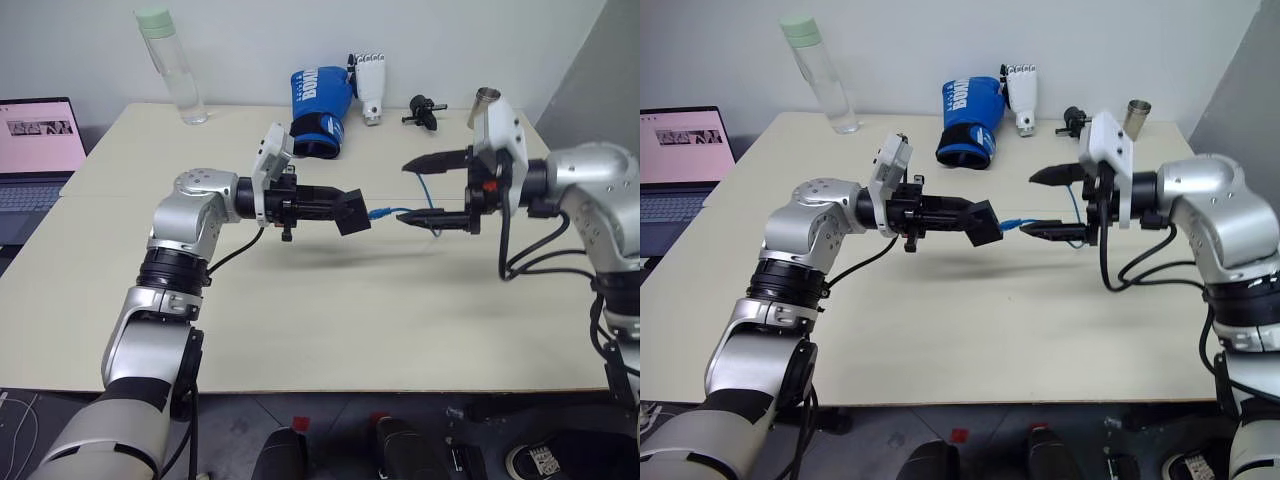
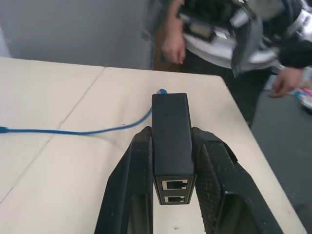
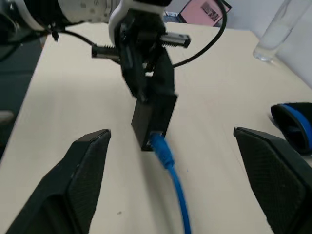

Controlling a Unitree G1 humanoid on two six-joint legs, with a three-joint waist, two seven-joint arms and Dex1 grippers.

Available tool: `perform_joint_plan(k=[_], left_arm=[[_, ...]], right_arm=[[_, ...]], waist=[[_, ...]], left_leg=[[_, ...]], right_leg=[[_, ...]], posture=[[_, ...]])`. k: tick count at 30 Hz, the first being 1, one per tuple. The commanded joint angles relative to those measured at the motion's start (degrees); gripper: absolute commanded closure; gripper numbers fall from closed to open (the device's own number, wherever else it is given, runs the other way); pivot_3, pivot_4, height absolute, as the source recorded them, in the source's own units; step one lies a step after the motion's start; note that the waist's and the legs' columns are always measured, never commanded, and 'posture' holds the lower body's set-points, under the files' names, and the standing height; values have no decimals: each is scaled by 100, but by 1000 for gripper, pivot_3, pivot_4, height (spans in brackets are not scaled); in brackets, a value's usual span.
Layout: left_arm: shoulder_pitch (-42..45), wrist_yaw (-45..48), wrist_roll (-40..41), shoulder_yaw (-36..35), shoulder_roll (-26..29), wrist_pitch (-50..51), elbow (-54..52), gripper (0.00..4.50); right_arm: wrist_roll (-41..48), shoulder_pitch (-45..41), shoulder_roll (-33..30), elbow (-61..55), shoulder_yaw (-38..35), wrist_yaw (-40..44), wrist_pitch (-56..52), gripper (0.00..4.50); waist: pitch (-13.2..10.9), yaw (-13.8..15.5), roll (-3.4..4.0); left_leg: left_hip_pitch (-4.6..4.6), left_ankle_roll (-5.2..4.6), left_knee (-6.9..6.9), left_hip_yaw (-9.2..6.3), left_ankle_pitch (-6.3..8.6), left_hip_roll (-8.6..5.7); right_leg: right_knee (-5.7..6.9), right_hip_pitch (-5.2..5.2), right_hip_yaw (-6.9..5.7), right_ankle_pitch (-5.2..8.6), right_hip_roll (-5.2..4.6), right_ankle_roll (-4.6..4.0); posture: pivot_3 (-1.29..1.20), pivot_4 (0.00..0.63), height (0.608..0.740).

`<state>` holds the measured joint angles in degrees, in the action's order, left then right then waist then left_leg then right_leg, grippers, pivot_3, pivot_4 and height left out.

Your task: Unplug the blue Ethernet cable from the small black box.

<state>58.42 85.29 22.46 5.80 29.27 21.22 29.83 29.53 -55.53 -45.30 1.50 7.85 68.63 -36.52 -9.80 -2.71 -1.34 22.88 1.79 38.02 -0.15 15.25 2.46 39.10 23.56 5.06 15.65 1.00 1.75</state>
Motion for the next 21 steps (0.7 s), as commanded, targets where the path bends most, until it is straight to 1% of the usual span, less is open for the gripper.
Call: perform_joint_plan(k=[1,5,10,21], left_arm=[[428,442,-80,-18,139,-323,87,3717],[591,572,-131,-56,123,-461,181,3717],[593,617,-132,-39,136,-418,-15,3717],[595,537,-329,-51,167,-542,83,3717]], right_arm=[[198,-342,107,231,10,117,-811,25],[196,-372,368,228,115,101,-1118,25],[103,-349,688,245,191,19,-1207,25],[-258,-380,972,450,315,62,-832,25]], waist=[[0,1,0],[0,2,0],[0,-1,0],[0,-10,0]], left_leg=[[5,0,0,0,0,0],[9,0,-1,2,0,-1],[16,0,-1,4,0,1],[18,0,-1,5,0,1]], right_leg=[[-1,3,0,0,0,0],[-2,8,1,0,0,0],[5,21,4,0,0,0],[6,24,3,0,0,0]], posture=[[0,150,740],[0,150,740],[0,150,740],[0,150,740]])
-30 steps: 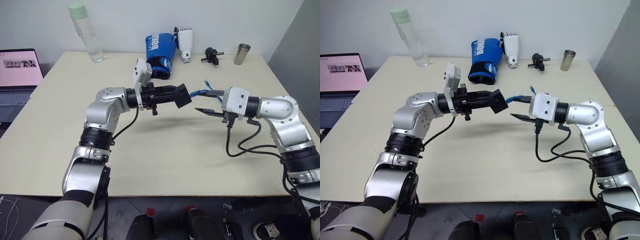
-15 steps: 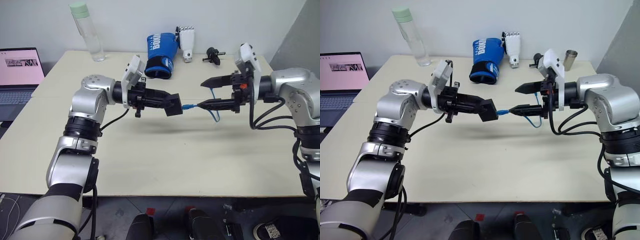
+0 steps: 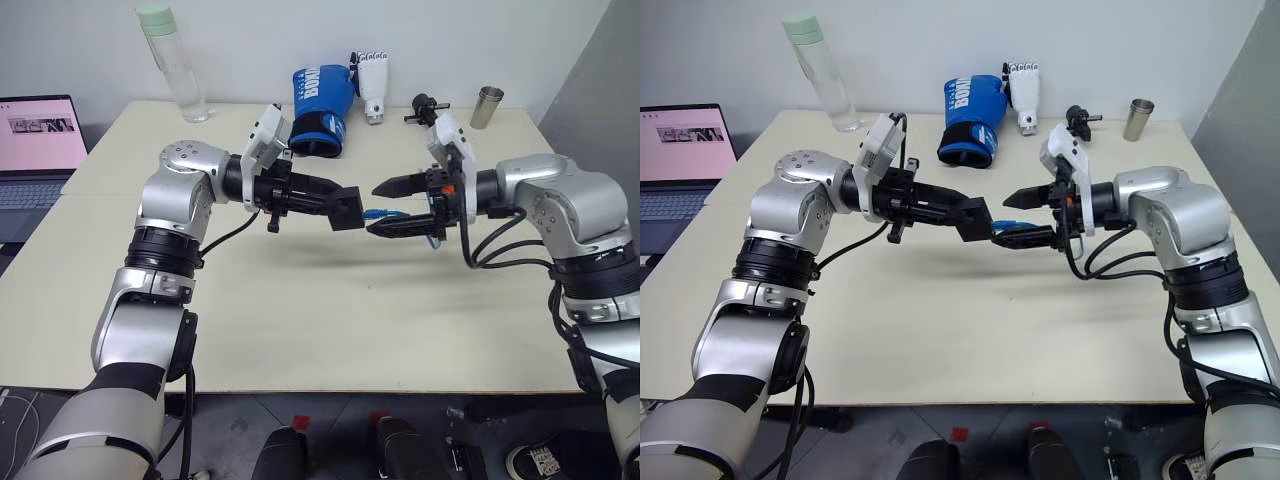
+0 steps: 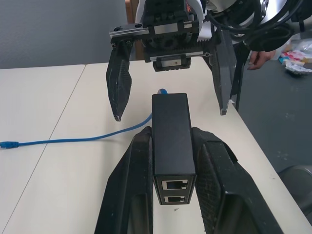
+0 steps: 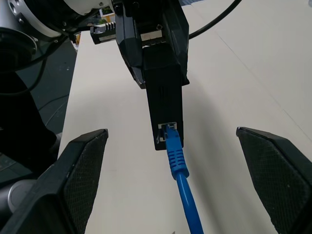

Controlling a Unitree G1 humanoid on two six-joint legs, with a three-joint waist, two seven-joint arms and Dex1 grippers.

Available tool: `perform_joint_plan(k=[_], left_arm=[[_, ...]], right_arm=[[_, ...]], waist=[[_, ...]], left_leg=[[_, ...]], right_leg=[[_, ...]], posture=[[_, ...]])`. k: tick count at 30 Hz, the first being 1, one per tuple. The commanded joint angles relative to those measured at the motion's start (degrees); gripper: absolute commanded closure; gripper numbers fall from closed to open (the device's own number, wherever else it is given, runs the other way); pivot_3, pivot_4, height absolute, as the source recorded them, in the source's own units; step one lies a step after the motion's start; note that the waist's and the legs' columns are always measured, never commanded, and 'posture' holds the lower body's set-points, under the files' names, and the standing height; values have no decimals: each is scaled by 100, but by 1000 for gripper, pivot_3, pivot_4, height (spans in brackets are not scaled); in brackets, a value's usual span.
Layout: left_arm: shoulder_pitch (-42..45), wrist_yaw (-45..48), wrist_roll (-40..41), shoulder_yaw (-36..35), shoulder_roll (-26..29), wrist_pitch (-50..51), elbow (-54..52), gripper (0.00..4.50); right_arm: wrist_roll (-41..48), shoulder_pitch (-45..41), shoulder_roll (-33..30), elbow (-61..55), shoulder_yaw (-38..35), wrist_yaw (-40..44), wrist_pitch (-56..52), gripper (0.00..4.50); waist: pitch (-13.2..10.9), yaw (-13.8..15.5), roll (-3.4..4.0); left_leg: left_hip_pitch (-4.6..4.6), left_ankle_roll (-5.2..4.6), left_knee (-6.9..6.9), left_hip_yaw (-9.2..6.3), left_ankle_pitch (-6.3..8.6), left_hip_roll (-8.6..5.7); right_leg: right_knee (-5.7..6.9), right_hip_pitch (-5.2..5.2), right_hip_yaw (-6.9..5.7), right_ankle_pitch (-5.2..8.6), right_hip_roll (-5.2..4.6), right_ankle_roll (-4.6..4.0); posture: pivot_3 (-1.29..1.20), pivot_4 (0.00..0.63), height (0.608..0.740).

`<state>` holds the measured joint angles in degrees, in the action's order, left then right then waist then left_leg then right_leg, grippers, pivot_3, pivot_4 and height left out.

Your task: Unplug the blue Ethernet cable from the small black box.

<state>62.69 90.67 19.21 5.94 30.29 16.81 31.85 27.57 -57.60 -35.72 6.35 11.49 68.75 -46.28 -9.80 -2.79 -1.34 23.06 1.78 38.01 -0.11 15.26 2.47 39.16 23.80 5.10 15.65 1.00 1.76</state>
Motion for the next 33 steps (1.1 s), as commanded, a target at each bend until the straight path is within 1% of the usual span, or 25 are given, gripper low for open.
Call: perform_joint_plan(k=[1,4,9,10,13,18,19,33], left_arm=[[165,-3,-7,-72,65,-90,-133,3717],[172,-12,-20,-82,53,-73,-135,3717],[164,-18,-29,-76,34,-76,-132,3717],[163,-18,-28,-73,28,-74,-132,3717],[177,-34,-6,-71,-15,-39,-162,3717],[210,-76,-6,-83,-67,-42,-132,3717],[214,-87,-5,-89,-68,-41,-126,3717],[135,-125,15,-87,-11,-45,-190,3717]], right_arm=[[-77,-178,39,6,-52,44,151,25],[-134,-154,54,73,-30,83,221,533],[-168,-133,68,94,-30,127,203,1869],[-185,-129,66,104,-22,139,219,2038],[-248,-101,50,101,16,176,277,2817],[-350,-58,61,72,89,210,425,4170],[-380,-50,55,66,108,230,462,4363],[-827,-80,-115,277,277,702,1115,4410]], waist=[[0,-4,0],[0,-8,0],[0,-8,0],[0,-9,0],[0,-9,0],[0,-9,0],[0,-10,0],[0,-11,0]], left_leg=[[0,0,0,0,0,0],[1,0,0,0,0,0],[1,0,0,0,0,0],[1,0,0,0,0,0],[1,0,0,0,0,0],[1,0,0,0,0,0],[2,0,0,0,0,0],[1,0,0,1,0,0]], right_leg=[[0,0,0,0,0,0],[1,2,0,0,0,0],[2,3,0,0,0,0],[2,3,0,0,0,0],[2,3,0,0,0,0],[3,3,0,0,0,0],[3,4,0,0,0,0],[4,4,0,0,0,0]], posture=[[0,150,740],[0,150,740],[0,150,740],[0,150,740],[0,150,740],[0,150,740],[0,150,740],[0,150,740]])
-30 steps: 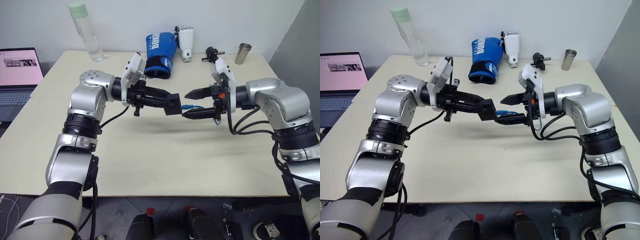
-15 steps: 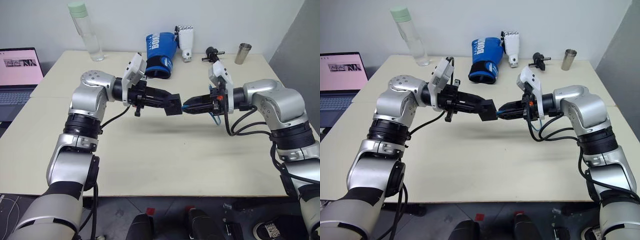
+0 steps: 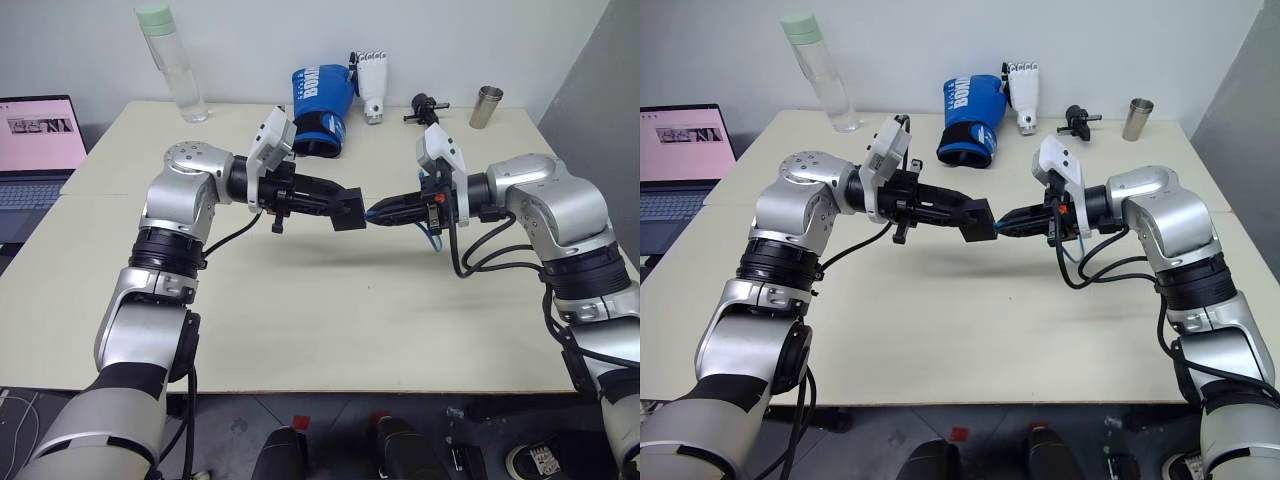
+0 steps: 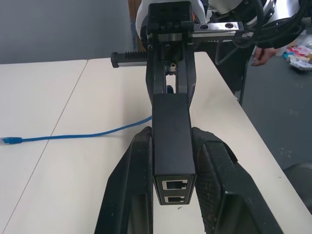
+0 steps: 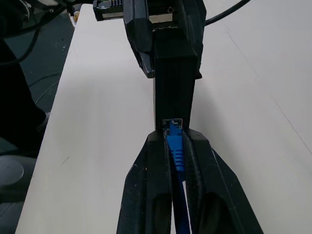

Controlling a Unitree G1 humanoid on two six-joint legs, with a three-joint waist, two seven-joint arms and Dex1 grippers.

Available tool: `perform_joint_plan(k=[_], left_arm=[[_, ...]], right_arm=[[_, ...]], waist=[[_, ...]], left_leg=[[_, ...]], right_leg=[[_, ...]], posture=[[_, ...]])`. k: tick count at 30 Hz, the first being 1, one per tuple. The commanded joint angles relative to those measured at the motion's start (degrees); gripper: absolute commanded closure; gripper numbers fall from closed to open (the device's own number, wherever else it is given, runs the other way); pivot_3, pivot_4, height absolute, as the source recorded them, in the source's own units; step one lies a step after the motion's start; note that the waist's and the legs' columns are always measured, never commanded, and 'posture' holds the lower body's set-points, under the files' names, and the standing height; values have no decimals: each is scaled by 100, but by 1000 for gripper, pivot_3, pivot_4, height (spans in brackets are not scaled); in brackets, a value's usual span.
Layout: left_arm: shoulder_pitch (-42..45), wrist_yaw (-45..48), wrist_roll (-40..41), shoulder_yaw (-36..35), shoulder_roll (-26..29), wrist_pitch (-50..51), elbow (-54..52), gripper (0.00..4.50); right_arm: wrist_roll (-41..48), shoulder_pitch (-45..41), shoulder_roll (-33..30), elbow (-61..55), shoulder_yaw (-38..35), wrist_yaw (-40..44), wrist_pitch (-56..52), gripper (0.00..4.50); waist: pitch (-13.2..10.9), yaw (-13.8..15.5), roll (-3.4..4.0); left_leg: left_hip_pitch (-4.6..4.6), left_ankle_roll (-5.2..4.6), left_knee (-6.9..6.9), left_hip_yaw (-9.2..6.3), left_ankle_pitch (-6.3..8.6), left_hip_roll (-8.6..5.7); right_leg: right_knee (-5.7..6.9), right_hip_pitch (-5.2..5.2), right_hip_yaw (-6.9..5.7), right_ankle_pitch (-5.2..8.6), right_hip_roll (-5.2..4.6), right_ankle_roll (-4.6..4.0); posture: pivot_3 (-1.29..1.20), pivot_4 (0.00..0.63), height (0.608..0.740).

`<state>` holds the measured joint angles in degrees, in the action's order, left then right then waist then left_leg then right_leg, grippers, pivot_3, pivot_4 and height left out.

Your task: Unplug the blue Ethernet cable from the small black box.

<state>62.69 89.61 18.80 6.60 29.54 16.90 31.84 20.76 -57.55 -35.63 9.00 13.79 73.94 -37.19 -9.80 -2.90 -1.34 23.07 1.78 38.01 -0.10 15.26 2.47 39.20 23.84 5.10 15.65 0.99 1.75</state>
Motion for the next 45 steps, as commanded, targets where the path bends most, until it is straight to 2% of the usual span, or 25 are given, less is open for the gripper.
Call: perform_joint_plan(k=[1,7,15,20,26,28,30,32,33,42,43,45], left_arm=[[115,-10,56,-149,80,-58,-207,3717],[-79,151,-51,-81,343,-240,-299,3717],[-35,103,-47,-95,308,-254,-228,3717],[-63,60,-55,-119,313,-254,-234,3717],[-169,-3,-47,-165,439,-156,-343,3717],[-185,-33,-38,-170,459,-133,-373,3717],[-213,-61,-18,-167,473,-101,-424,3717],[-250,-80,5,-173,493,-44,-512,3717],[-259,-85,10,-176,498,-26,-537,3717],[-368,-164,32,-200,518,23,-679,3717],[-380,-172,21,-201,521,-13,-681,3717],[-393,-200,-5,-215,527,-83,-651,3717]], right_arm=[[-165,-98,-156,49,40,231,232,4410],[-53,-10,-748,153,-133,680,-113,4410],[-128,53,-720,292,-212,512,-155,4410],[-610,312,-185,538,-246,-676,179,4410],[-1243,1189,613,817,-276,-2316,652,4410],[-1344,1299,775,1003,-349,-2628,713,4410],[-1494,1306,902,1369,-437,-3034,872,3706],[-1521,1366,941,1595,-486,-3136,1020,3524],[-1522,1385,943,1646,-492,-3128,1071,3229],[-1060,1564,681,1050,-661,-2269,774,848],[-799,1589,570,702,-738,-2008,512,769],[-248,1599,355,30,-944,-1548,16,219]], waist=[[0,-1,0],[0,12,0],[0,3,0],[0,-1,0],[1,-10,-1],[1,-20,-1],[1,-23,-1],[1,-19,-1],[1,-19,-1],[1,-36,-1],[1,-36,-1],[0,-35,0]], left_leg=[[0,0,0,0,0,0],[1,0,0,1,0,-1],[-1,0,0,2,0,1],[0,0,2,5,0,1],[18,2,7,11,-1,0],[19,2,9,11,-2,-1],[20,3,10,11,-2,-1],[19,3,10,11,-2,-1],[19,3,10,10,-2,-1],[18,2,9,10,-2,0],[18,2,9,10,-2,0],[18,2,9,8,-2,0]], right_leg=[[0,0,0,0,0,0],[-1,0,0,0,-2,0],[2,2,2,0,1,0],[10,6,5,0,1,0],[32,32,13,0,0,0],[34,33,15,0,0,0],[36,34,15,0,0,0],[36,34,15,0,0,0],[35,33,14,0,0,0],[34,32,15,0,2,0],[35,32,15,0,2,0],[36,33,14,0,2,0]], posture=[[0,150,740],[0,150,740],[0,150,740],[0,150,740],[0,150,740],[0,150,740],[0,150,740],[0,150,740],[0,150,740],[0,150,740],[0,150,740],[0,150,740]])
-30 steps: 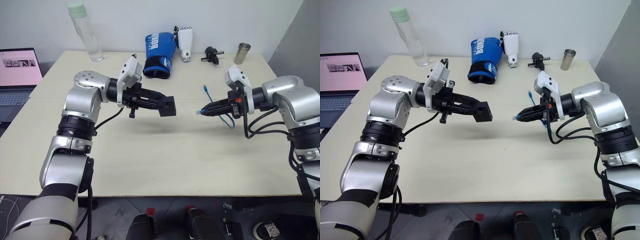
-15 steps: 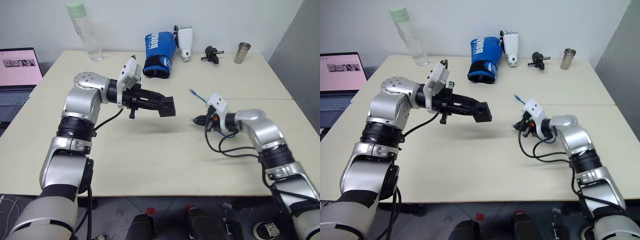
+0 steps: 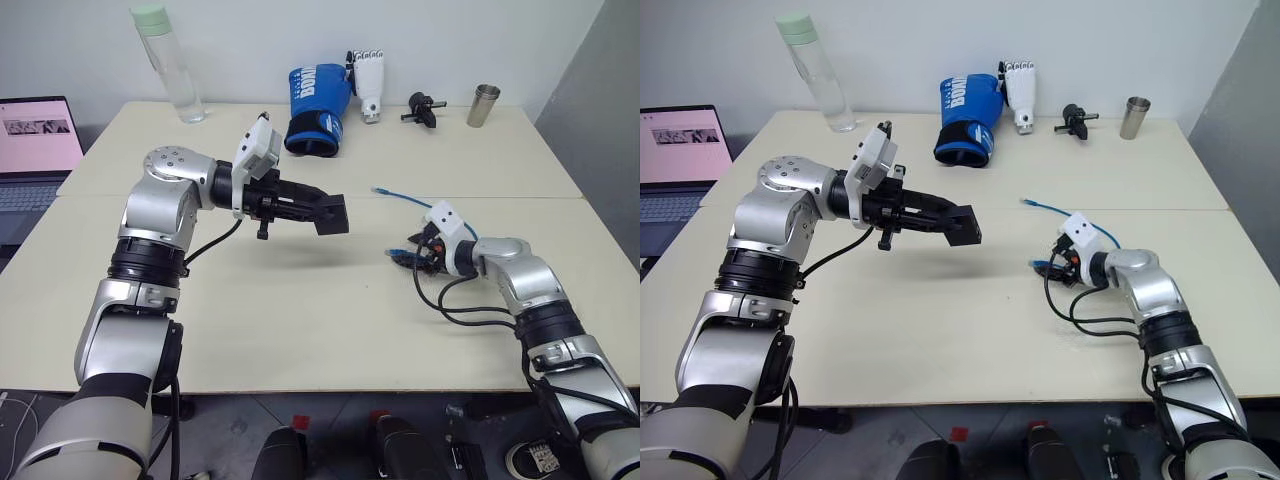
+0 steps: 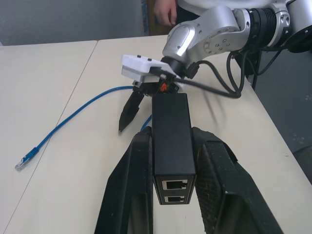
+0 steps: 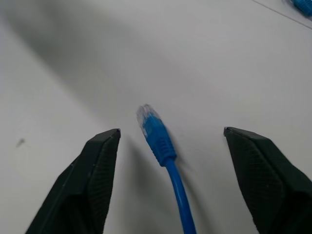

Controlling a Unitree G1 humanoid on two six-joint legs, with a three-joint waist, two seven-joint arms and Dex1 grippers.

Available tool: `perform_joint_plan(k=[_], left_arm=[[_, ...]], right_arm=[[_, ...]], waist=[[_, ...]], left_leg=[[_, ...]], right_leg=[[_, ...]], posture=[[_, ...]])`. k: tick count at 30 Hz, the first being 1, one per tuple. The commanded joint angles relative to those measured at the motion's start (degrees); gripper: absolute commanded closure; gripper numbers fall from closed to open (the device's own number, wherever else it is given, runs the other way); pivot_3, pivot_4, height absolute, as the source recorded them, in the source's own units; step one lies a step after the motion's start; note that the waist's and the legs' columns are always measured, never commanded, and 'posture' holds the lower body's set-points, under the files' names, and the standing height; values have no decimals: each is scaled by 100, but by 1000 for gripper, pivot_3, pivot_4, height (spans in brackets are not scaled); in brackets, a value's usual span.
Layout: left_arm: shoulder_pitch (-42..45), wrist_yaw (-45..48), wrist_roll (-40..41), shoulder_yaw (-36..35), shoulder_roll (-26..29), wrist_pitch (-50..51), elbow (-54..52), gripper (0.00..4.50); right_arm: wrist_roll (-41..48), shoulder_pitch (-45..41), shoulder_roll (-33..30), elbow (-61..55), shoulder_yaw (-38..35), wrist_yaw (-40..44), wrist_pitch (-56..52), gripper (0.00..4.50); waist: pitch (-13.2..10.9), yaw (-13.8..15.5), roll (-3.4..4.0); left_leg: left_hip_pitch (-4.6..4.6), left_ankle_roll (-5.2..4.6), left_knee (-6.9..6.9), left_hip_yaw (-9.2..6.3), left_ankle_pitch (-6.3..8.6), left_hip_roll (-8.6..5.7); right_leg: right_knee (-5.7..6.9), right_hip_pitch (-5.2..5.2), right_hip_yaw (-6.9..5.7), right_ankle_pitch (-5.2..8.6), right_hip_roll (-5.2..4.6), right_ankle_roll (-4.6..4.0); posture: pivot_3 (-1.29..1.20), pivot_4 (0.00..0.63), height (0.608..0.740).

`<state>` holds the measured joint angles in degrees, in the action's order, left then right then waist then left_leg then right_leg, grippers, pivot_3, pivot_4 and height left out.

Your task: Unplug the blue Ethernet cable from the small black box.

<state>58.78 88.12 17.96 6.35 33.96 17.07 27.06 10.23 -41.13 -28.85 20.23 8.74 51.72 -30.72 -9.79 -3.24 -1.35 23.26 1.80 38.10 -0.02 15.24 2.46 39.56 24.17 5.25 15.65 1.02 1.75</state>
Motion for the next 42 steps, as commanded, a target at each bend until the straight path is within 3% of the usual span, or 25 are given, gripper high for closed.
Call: perform_joint_plan(k=[1,9,14,18,23,31,37,39,42], left_arm=[[-3,-69,78,-203,87,-104,-150,3717],[-155,-151,87,-325,264,-98,-140,3717],[-319,-571,-11,-582,448,-232,87,3717],[-510,-1603,-338,-791,416,-627,455,3717],[-844,-3242,-801,-896,122,-747,679,3717],[-878,-5853,-1285,-1141,-752,-686,1661,3717],[-773,-6312,-1468,-1027,-1048,-935,2205,3717],[-734,-6370,-1536,-1001,-1086,-1048,2392,3013],[-655,-6401,-1515,-1071,-1095,-1098,2572,2463]], right_arm=[[1038,-52,-443,-1388,-529,857,-861,68],[2475,-262,-1313,-3114,-1206,1146,-2479,68],[3095,-381,-1434,-3704,-1616,827,-2918,68],[3317,-426,-1208,-4035,-1665,322,-3033,68],[2946,-328,-839,-4230,-1376,-339,-2622,68],[2571,-85,-589,-4347,-995,-904,-2283,68],[2539,2,-565,-4327,-961,-1075,-2268,68],[2537,20,-571,-4329,-970,-1122,-2274,0],[2543,40,-577,-4342,-994,-1175,-2291,0]], waist=[[-2,5,3],[-2,27,3],[-2,29,3],[-2,31,3],[-1,57,1],[1,166,-5],[3,168,-8],[4,168,-8],[4,164,-8]], left_leg=[[0,0,0,-1,0,1],[1,-2,0,-8,1,0],[1,-2,0,-7,1,2],[0,-2,0,-8,1,4],[2,-2,2,-9,1,3],[20,-2,17,-20,1,-1],[21,-2,19,-28,1,-4],[19,-1,19,-28,1,-5],[19,-1,19,-28,1,-6]], right_leg=[[0,-1,-1,0,0,0],[-3,-4,-8,1,1,1],[-3,-3,-7,1,3,1],[-2,-4,-6,1,3,1],[-2,-3,-7,1,0,1],[-1,2,-18,0,-7,1],[3,0,-26,-1,-7,1],[6,0,-25,-1,-7,1],[6,-1,-25,-1,-7,1]], posture=[[0,150,740],[0,150,740],[0,150,740],[0,150,740],[0,150,740],[0,150,740],[0,150,740],[0,150,740],[0,150,740]])
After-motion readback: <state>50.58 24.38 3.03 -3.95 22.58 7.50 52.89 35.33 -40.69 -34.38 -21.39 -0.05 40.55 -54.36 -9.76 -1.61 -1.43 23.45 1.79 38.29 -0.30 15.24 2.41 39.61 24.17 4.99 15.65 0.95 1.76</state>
